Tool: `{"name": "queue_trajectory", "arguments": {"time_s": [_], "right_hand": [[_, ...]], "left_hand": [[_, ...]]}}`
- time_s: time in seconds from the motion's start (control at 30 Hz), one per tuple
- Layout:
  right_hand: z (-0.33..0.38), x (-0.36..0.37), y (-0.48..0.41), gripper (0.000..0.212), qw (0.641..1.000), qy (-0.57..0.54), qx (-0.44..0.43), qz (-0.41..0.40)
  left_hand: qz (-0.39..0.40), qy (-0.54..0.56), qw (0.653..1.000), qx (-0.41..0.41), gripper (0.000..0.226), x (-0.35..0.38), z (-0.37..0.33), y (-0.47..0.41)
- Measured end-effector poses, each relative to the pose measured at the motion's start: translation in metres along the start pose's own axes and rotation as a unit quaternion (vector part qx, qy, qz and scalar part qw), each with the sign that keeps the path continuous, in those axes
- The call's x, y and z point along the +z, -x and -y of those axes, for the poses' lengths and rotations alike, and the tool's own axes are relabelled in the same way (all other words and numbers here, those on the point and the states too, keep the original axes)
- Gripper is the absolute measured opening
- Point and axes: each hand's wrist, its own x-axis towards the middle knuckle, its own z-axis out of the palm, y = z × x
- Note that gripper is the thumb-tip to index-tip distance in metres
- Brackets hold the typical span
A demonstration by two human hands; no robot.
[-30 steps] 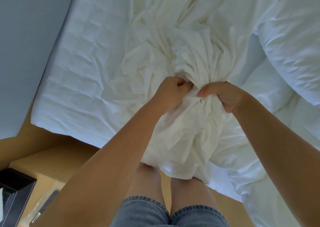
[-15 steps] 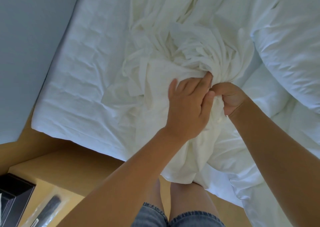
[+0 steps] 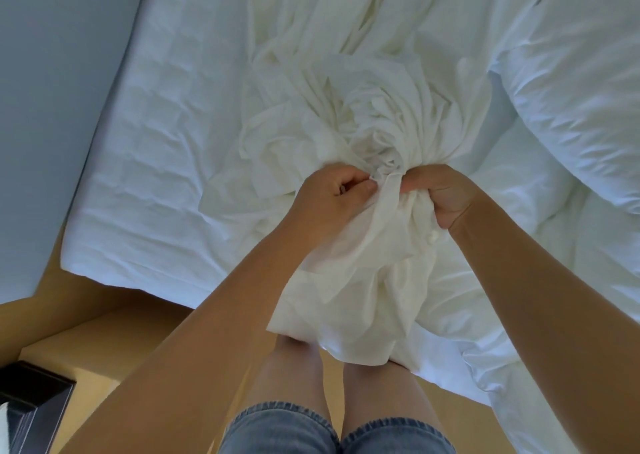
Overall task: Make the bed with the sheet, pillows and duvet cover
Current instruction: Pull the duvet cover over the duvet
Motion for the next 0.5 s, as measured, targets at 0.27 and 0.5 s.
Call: {"name": "queue_trajectory", "arguments": {"time_s": [0.27, 0.5], "right_hand": [[0.012, 0.02, -0.003, 0.055, 0.999, 0.029, -0.011, 0.011], [0.017, 0.036, -0.009, 0.047, 0.993, -0.037, -0.007, 0.11]], "left_hand": [[-0.095, -0.067, 0.987, 0.114, 0.016, -0.003, -0.028, -0.014], [-0.251, -0.042, 0.945, 0.203, 0.025, 0.003, -0.038, -0.02]]}}
